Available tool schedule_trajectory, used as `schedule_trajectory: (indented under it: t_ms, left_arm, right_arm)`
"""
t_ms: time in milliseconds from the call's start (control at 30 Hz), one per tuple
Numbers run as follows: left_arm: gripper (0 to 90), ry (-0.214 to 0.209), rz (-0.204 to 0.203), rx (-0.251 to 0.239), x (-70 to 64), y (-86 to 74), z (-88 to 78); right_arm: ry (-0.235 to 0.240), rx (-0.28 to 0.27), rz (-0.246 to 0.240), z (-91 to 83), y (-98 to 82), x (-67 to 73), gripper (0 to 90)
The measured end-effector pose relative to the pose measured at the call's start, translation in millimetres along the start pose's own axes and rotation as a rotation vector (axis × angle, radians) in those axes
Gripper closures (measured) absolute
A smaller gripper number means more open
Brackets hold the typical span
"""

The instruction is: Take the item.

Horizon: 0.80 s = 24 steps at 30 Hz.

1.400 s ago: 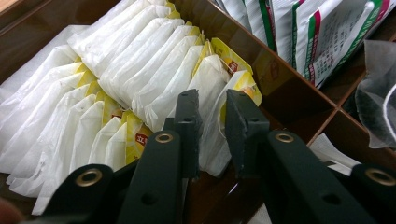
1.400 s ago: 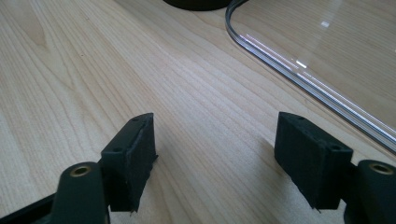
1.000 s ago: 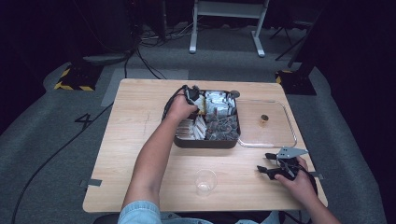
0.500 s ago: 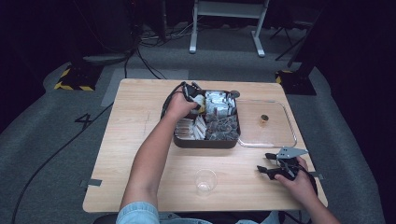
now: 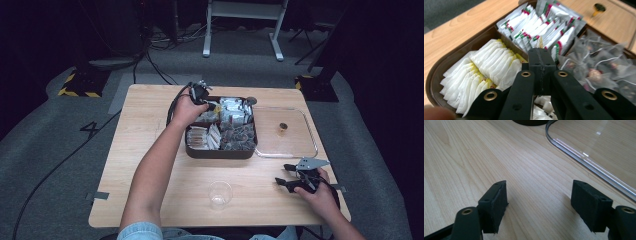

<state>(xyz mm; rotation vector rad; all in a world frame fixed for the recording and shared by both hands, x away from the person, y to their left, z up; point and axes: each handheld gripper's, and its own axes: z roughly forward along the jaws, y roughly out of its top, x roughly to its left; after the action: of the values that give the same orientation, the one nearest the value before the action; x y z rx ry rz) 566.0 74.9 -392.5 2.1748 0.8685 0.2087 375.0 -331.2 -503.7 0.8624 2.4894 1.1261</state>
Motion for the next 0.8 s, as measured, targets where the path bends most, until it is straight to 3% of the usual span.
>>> schedule_trajectory:
  t_ms: [233, 533, 800]
  left_arm:
    - [90.0, -0.027, 0.012, -0.087, -11.9, -1.3, -25.0]
    - [90.0, -0.063, 0.041, -0.151, -32.8, -9.8, -58.5]
    - [90.0, -0.088, 0.083, -0.254, -54.4, -29.0, -88.3]
  right_arm:
    - [0.003, 0.000, -0.001, 0.0, 0.0, 0.1, 29.7]
    - [0.011, -0.001, -0.008, -0.1, 0.0, 0.5, 30.1]
    - [0.012, -0.002, -0.010, -0.1, 0.0, 0.4, 30.2]
